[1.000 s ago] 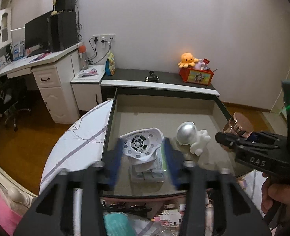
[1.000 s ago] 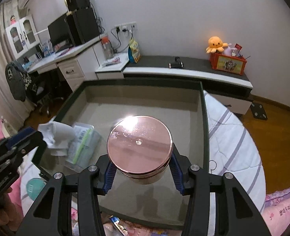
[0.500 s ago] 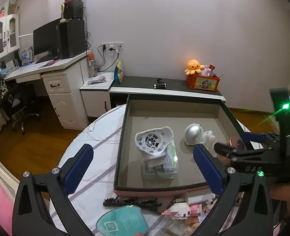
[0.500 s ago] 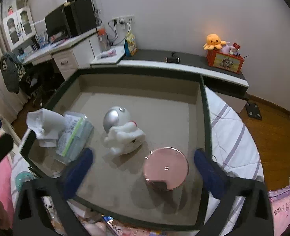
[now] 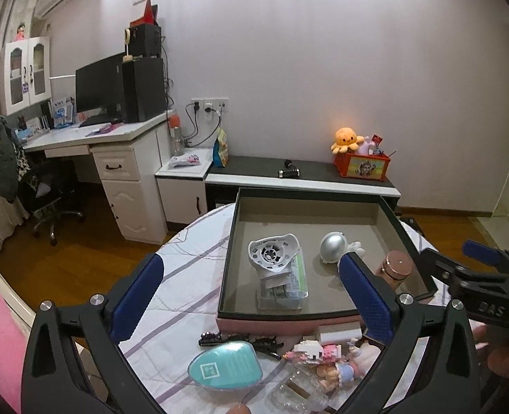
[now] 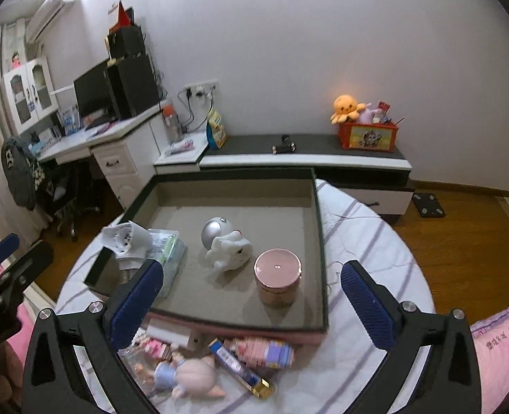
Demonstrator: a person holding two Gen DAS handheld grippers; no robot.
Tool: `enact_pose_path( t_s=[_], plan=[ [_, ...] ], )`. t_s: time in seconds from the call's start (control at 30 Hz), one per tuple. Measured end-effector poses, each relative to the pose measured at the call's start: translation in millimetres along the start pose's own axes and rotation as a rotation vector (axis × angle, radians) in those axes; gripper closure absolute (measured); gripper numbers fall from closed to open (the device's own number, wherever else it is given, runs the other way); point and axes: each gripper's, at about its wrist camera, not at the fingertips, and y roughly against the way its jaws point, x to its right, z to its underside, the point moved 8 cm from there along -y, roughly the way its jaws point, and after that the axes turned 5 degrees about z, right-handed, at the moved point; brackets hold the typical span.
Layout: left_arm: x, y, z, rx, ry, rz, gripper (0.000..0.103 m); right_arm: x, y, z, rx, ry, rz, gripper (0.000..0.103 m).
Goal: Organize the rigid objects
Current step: 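Place the canister and humidifier into the pink box and open both grippers, then move both tools back toward the remaining toys on the table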
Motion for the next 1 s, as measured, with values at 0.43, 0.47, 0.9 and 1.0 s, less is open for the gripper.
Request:
enact_pose_path(
  t_s=[0.43, 0.47, 0.9, 1.0],
  plan=[
    [11.2, 66.3, 24.4, 0.061, 0.0, -0.013, 0.0, 2.1, 81.7, 28.1, 0.114, 0.006, 0.034, 0.0],
    [11.0, 70.8, 27.0, 0.062, 0.004, -0.014, 0.0, 1.9, 85.9, 31.0, 0.117, 0.005, 0.034, 0.0],
    [1.3, 88.8, 61.6, 0.03, 0.031, -0.033, 0.0, 13.0, 101.9, 54.2, 0.102, -0.013, 0.03, 0.0],
    [1.3, 89.0, 62.6, 0.03, 0.033, -0.034, 0.0, 12.6, 102.1, 55.2, 0.104, -0.013, 0.03, 0.0]
  ],
)
